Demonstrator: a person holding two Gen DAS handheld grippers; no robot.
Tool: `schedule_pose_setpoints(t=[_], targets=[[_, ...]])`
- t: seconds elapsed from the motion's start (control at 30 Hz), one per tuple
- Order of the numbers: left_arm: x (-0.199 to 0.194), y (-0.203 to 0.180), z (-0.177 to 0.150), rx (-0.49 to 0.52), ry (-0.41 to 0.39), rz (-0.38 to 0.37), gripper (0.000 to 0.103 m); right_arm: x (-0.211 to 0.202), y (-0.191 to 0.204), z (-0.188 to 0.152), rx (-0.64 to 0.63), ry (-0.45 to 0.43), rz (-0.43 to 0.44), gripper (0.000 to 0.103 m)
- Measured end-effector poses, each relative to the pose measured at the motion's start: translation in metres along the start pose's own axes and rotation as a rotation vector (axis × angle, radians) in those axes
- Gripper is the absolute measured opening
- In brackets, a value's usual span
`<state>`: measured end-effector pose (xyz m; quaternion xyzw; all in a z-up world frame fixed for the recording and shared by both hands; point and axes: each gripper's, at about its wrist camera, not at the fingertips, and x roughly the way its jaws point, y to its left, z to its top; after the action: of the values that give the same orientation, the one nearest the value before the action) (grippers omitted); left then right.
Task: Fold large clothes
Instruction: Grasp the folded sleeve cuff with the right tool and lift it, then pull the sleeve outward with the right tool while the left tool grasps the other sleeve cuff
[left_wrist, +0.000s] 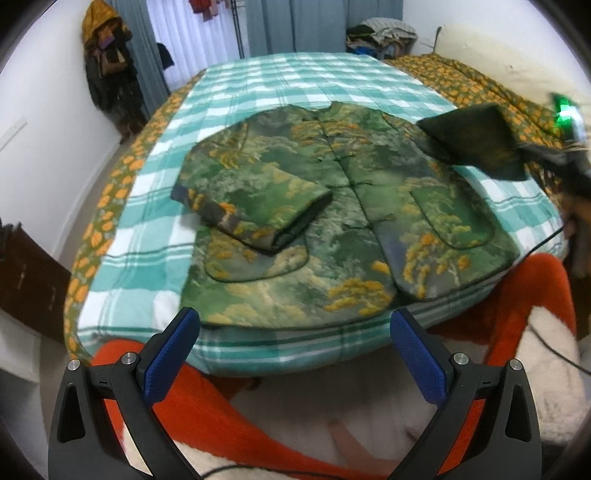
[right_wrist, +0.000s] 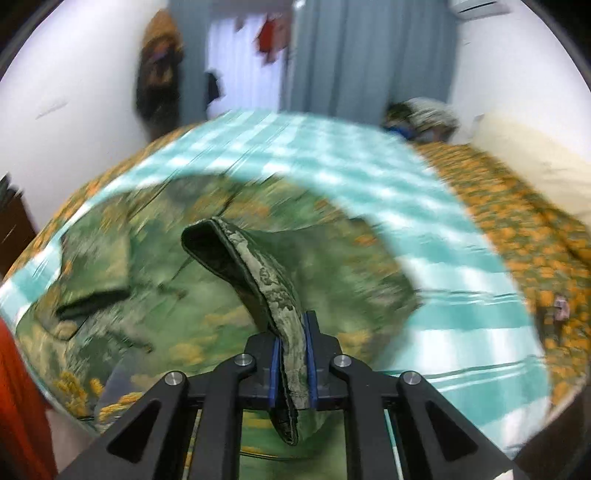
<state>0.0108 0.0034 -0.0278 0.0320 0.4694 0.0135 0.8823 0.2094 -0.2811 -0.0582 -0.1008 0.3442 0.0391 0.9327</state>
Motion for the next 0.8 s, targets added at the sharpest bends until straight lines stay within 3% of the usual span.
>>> schedule_pose_setpoints(t=[0.17,0.23,0.3,0.37,0.5,0.6,0.8], targets=[[0.012,0.024,0.017,-0.006,-0.054,0.026,0.102,-0.019,-0.089,0.011,0.083,-0.016,-0.203,0.013],[0.016,0.034,0.026,-0.011,-0.086,0.028,0.102,-0.024,-0.120,0.013,0.100,-0.011,-0.329,0.036],[0.022,0.044,0.036,-0.006,-0.112,0.042,0.103,-0.035,-0.135,0.013,0.081,-0.035,-0.459,0.046],[0.032,0.050,0.045,0.023,-0.137,0.052,0.103,-0.047,-0.142,0.010,0.096,-0.052,-0.495,0.046],[0.073,0.046,0.059,0.181,-0.101,0.026,0.103,-0.060,-0.118,-0.006,0.129,-0.047,-0.360,0.051],[0.111,0.032,0.064,0.294,-0.036,-0.015,0.102,-0.063,-0.069,-0.026,0.115,-0.043,-0.217,0.051],[0.186,0.000,0.068,0.428,0.060,0.024,0.102,-0.060,0.034,-0.066,0.122,-0.003,0.090,0.051]])
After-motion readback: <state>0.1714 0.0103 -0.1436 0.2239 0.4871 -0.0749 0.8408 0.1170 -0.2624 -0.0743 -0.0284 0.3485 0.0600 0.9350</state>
